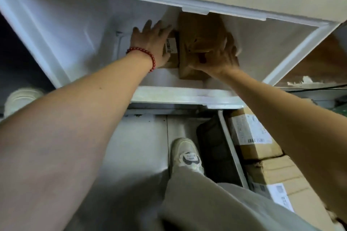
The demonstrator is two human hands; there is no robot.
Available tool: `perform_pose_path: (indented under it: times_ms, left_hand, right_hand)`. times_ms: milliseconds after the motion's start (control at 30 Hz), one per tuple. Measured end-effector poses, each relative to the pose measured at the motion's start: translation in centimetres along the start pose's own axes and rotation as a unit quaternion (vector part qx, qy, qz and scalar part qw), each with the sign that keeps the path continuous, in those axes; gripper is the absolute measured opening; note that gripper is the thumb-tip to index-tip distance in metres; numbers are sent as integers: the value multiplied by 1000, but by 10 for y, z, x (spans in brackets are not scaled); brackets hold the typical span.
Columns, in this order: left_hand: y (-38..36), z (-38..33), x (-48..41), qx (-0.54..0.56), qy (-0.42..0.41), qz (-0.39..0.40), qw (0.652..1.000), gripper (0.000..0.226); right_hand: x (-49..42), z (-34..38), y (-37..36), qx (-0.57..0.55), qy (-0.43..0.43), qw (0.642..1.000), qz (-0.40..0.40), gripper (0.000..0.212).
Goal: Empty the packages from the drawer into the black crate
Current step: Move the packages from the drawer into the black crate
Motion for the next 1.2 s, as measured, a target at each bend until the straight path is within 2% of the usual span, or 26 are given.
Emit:
perform_pose_path:
  times_ms: [133,200,267,367,467,567,667,733,833,867,933,1033,1100,1200]
  left_hand:
    - [-20,7,-12,54,17,7,998,80]
    - [-33,6,-16,89,22,13,996,84]
    - [-43,5,-19,115,29,17,993,88]
    - [-49,0,-21,109,23,11,994,90]
    - [-44,-5,-22,132,17,-14,991,88]
    - [-34,-4,-22,146,18,-36,988,89]
    - [-24,1,-12,135,26,-19,990,94]
    - [-15,5,0,125,24,-15,992,97]
    - [-5,12,24,109,17,-1,994,101]
    - [-1,12,33,92,15,2,996,103]
    - [9,9,50,67,9,13,998,109]
    - [19,-1,73,138,1,59,989,115]
    - [31,-12,90,166,-20,69,983,117]
    - [53,-31,116,144,-76,56,985,114]
  right_hand:
    - [-27,2,-19,-10,-13,1000,-7,115]
    - [-34,5,-18,-33,-30,998,-44,111]
    - [-39,11,-14,-48,-63,994,-78,114]
    - [-48,18,-11,-55,-126,987,-86,120]
    - [-52,21,-4,-85,-182,978,-48,126]
    - [-46,23,3,-55,-200,978,20,129]
    - [-34,19,5,-4,-183,982,43,129]
    - [-21,13,0,-25,-176,983,42,133]
    - [10,8,-13,-71,-136,983,98,142]
    - [24,9,-13,-98,-118,983,106,140]
    - [52,4,0,-155,-91,981,68,126]
    - [92,-10,23,-223,-81,970,45,114]
    - [116,-16,36,-250,-66,963,76,120]
    - [151,-17,52,-247,-3,964,101,135]
Point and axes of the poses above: each hand's wrist, its own x-axis away from the middle knuckle, its own y-axis out of the back of the hand, z = x × y, the point moved 6 cm from there along -x, towards the middle knuckle, and after that the axes turned 5 degrees about -y, right-handed, at the moved point
